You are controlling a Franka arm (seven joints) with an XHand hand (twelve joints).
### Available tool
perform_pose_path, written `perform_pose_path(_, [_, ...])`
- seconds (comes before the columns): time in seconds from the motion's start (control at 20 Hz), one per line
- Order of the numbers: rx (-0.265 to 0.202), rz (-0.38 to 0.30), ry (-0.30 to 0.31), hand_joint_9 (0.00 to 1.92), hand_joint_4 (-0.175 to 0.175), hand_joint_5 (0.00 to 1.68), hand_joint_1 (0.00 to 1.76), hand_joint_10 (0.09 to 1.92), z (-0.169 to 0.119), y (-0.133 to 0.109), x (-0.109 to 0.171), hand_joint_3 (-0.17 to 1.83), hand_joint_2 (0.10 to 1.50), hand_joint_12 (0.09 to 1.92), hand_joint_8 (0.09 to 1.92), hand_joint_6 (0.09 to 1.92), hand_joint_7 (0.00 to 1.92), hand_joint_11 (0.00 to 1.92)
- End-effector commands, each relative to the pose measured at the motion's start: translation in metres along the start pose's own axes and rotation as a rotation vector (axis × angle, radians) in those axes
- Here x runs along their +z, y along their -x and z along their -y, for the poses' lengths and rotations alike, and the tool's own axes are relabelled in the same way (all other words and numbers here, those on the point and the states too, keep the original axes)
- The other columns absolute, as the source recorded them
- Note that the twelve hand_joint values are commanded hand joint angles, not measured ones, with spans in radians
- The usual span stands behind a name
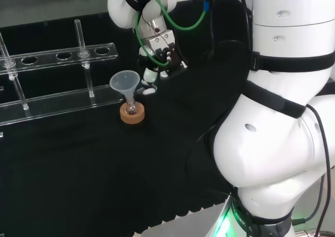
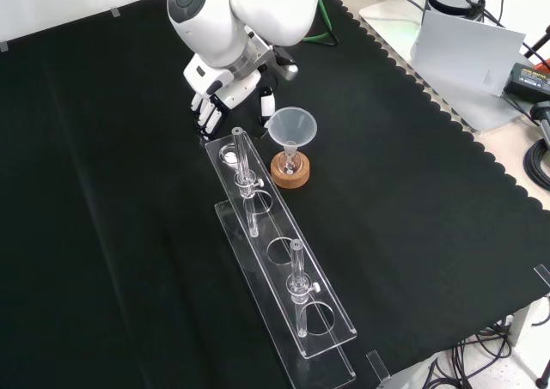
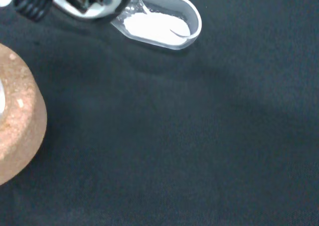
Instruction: Pick up the weighing funnel.
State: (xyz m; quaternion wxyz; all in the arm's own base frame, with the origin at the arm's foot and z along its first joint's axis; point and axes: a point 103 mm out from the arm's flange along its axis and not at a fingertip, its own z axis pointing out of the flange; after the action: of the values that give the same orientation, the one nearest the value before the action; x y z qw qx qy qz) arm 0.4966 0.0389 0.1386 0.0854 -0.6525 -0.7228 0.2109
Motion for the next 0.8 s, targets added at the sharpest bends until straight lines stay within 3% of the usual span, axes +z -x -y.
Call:
perform_pose_path(0.05, [0.003, 0.001, -0.007, 0.73, -0.029, 0.54, 0.91, 0.51, -0.003, 0.001, 0.01, 0.61, 0.6, 1.29, 0.66, 0.09, 0.43, 0.47])
perform_pose_path(0.8, [-0.009, -0.019, -0.026, 0.73, -0.028, 0.55, 0.91, 0.5, -0.014, 0.003, 0.037, 0.63, 0.59, 1.28, 0.66, 0.09, 0.43, 0.47])
